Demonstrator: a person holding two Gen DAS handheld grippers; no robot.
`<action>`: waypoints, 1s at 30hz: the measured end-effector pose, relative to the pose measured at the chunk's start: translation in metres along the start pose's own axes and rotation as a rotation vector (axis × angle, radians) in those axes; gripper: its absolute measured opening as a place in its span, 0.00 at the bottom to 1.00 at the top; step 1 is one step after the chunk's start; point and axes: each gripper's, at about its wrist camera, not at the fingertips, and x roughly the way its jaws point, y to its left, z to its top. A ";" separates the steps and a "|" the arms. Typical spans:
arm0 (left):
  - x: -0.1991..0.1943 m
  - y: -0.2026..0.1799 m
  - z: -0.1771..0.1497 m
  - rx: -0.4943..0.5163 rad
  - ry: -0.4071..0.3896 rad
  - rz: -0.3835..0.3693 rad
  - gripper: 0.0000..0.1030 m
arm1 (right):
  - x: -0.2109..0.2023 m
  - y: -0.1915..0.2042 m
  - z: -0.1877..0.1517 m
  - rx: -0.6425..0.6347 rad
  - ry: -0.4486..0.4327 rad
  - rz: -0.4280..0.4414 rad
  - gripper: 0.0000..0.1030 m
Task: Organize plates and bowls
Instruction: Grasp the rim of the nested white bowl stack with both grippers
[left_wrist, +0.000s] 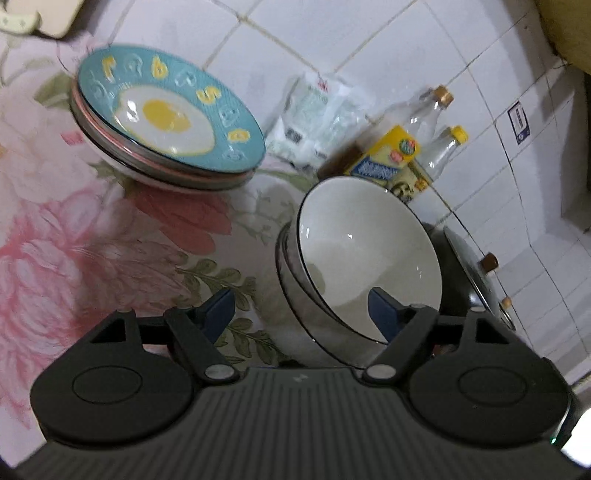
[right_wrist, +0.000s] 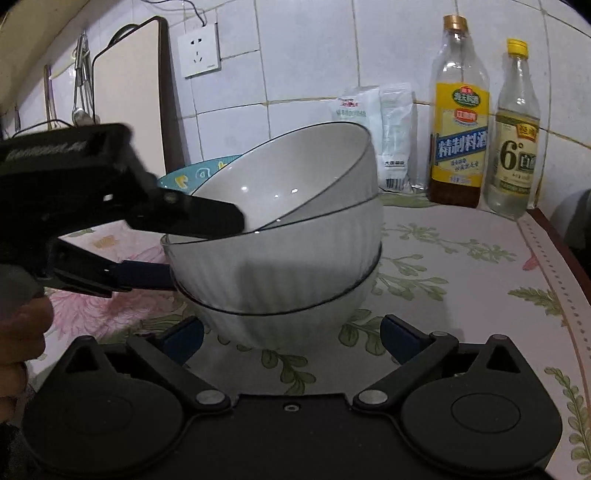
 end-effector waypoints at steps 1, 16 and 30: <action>0.004 0.002 0.002 -0.012 0.017 -0.006 0.76 | 0.002 0.001 0.000 -0.010 -0.004 -0.001 1.00; 0.019 0.012 0.005 -0.040 0.015 -0.019 0.51 | 0.009 0.007 0.007 -0.071 0.003 0.017 1.00; 0.012 0.009 -0.001 0.003 0.063 -0.026 0.46 | 0.002 0.012 0.007 -0.065 0.026 0.041 1.00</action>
